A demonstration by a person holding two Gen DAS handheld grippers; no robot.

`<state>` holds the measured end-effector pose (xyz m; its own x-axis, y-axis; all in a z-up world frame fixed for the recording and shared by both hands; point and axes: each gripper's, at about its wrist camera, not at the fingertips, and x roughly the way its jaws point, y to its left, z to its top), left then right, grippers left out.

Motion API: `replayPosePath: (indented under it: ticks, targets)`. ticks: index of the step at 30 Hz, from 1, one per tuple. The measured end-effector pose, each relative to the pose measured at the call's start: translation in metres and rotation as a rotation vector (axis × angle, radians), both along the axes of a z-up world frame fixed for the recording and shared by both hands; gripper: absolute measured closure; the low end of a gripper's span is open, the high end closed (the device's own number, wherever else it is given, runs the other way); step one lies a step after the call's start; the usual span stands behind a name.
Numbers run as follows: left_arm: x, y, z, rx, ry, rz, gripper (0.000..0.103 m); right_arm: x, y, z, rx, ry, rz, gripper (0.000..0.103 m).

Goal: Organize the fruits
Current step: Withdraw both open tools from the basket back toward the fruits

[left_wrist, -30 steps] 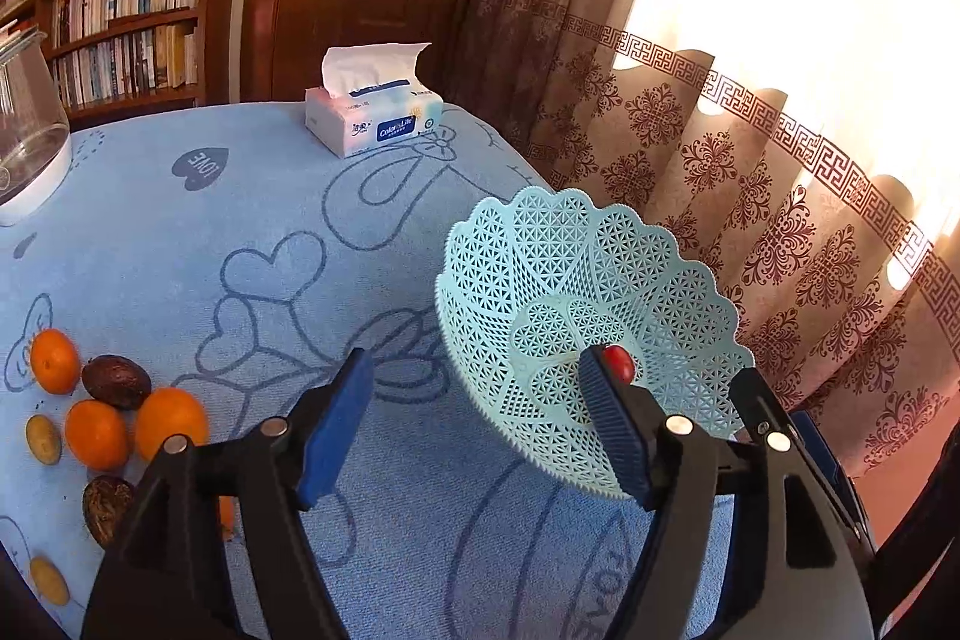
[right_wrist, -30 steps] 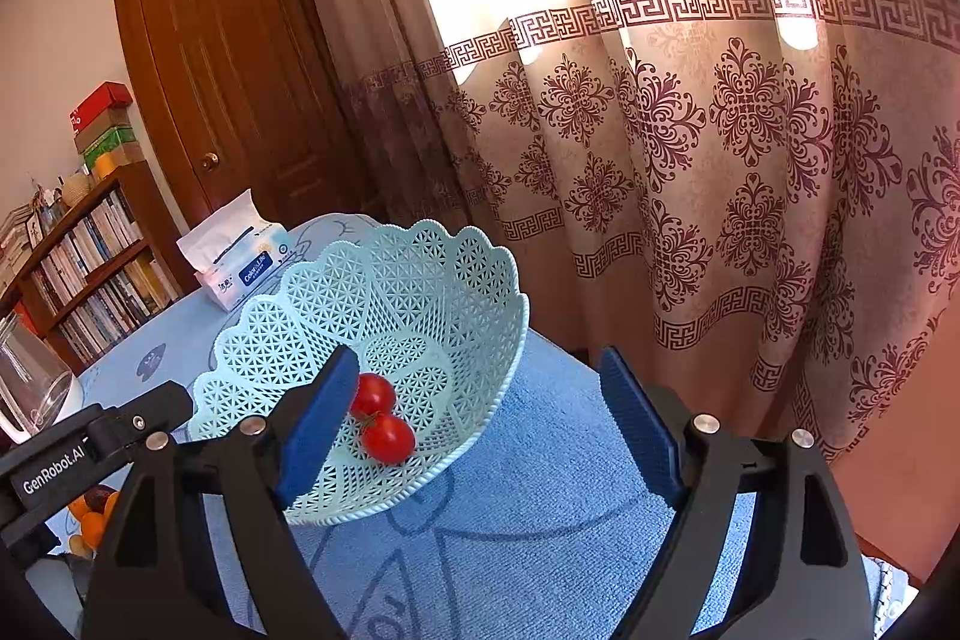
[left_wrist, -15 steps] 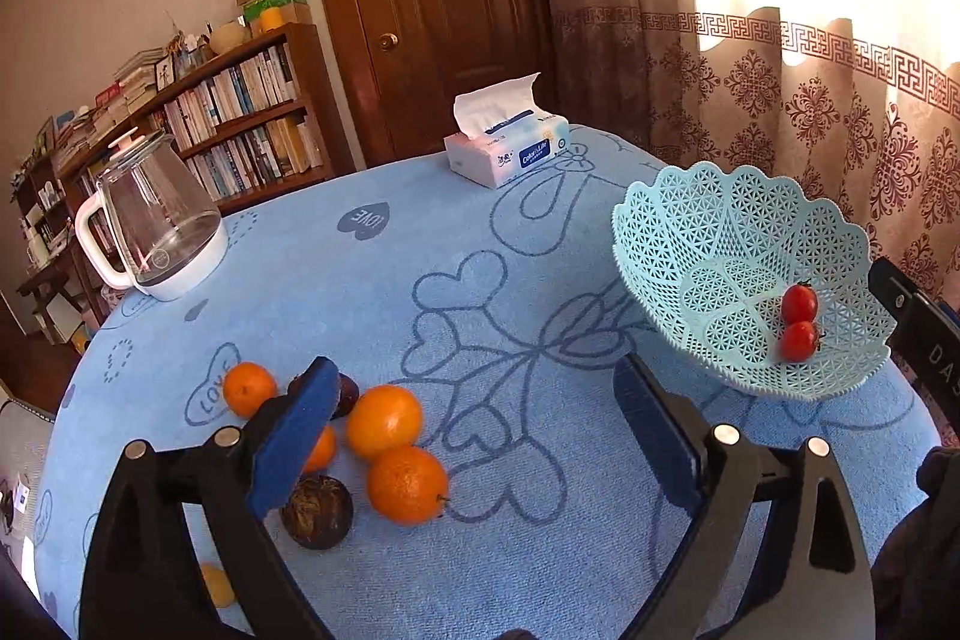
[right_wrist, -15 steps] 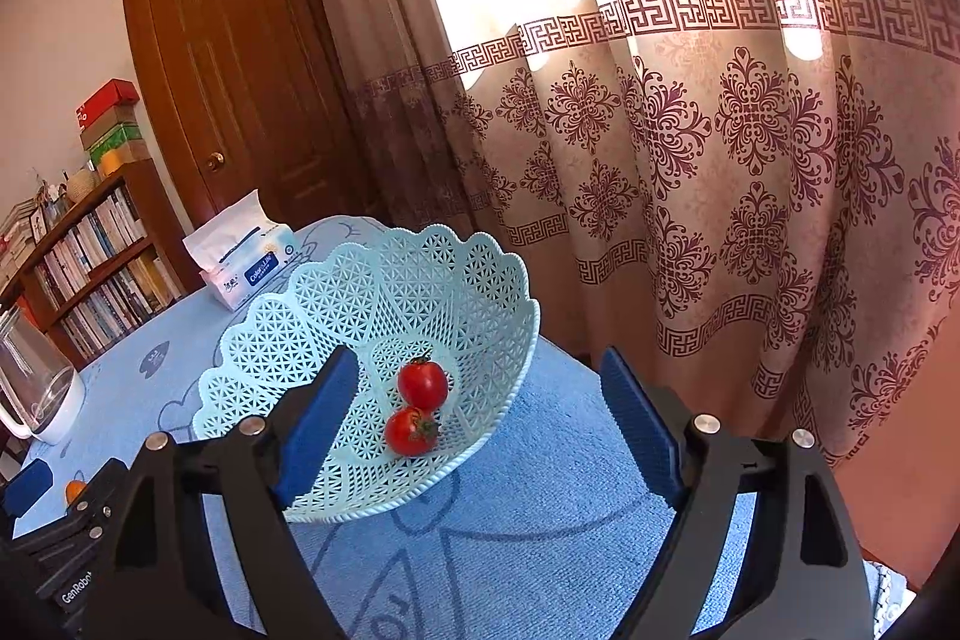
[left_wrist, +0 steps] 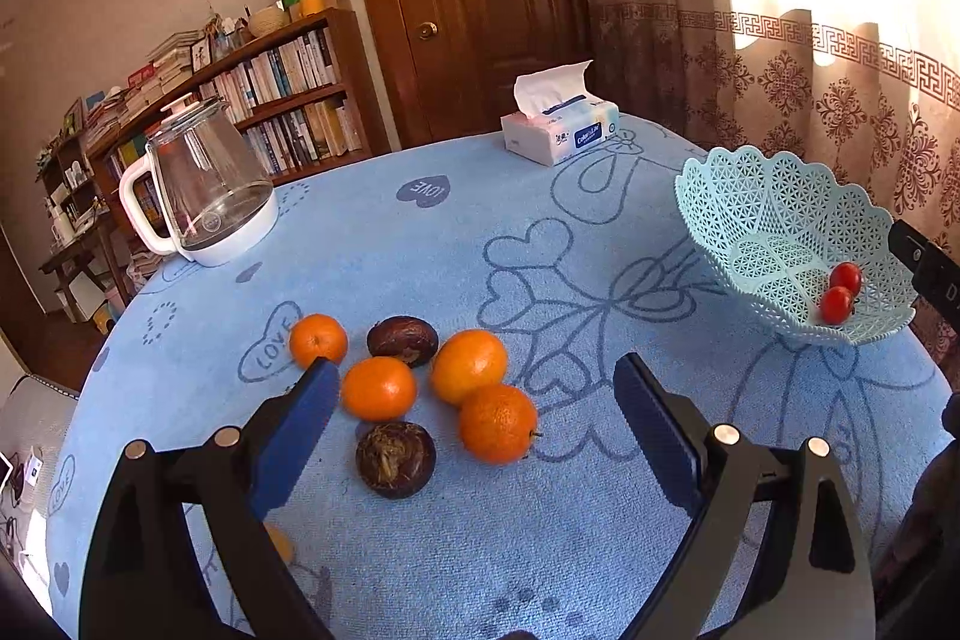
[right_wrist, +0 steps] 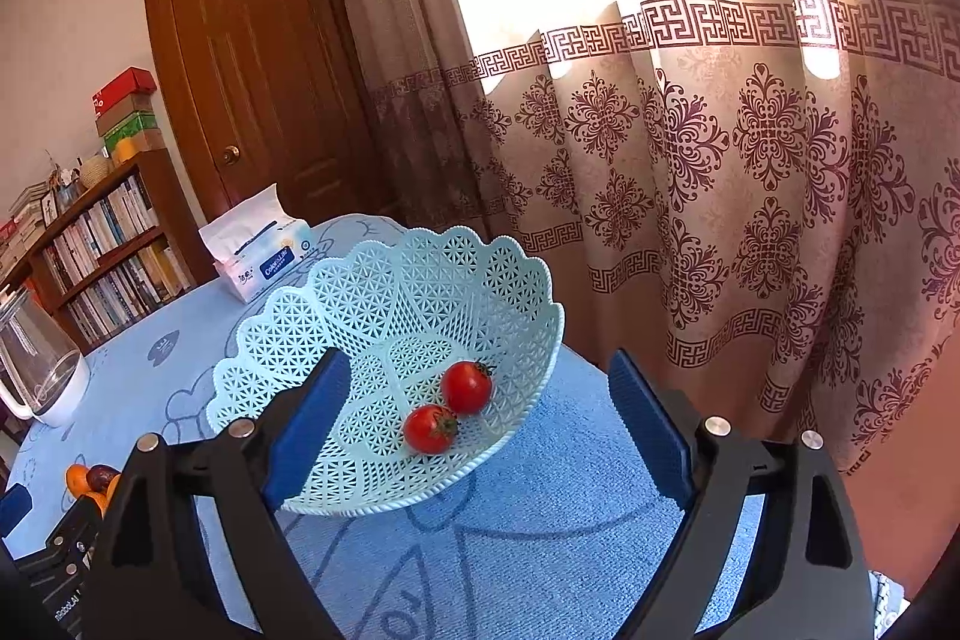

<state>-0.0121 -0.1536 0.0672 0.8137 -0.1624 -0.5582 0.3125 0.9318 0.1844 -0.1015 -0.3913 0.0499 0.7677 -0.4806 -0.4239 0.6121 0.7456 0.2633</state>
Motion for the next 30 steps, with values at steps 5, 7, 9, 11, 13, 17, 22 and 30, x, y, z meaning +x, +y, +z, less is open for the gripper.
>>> replayPosePath:
  ticks: [5,7,9,11,13,17,22,30]
  targets:
    - [-0.002,0.009,-0.003,-0.007,0.008,0.021,0.011,0.003,0.006,0.001,-0.018,0.006,0.039,0.014]
    - [-0.001,0.014,-0.004,-0.014,0.014,0.032,0.011,0.004,0.01,0.002,-0.032,0.002,0.052,0.013]
    - [-0.002,0.019,-0.006,-0.021,0.02,0.042,0.011,0.004,0.014,0.003,-0.047,0.0,0.067,0.013]
    - [-0.001,0.023,-0.007,-0.022,0.02,0.055,0.011,0.005,0.019,0.004,-0.061,-0.002,0.079,0.013]
    - [-0.002,0.028,-0.008,-0.022,0.016,0.068,0.011,0.004,0.023,0.005,-0.074,-0.007,0.086,0.013]
    - [-0.002,0.038,-0.01,-0.032,0.022,0.086,0.011,0.005,0.026,0.007,-0.085,-0.011,0.096,0.013]
    - [-0.001,0.048,-0.011,-0.042,0.027,0.109,0.011,0.004,0.027,0.008,-0.091,-0.015,0.101,0.013]
    - [-0.004,0.065,-0.013,-0.052,0.032,0.144,0.011,0.004,0.029,0.009,-0.098,-0.017,0.103,0.013]
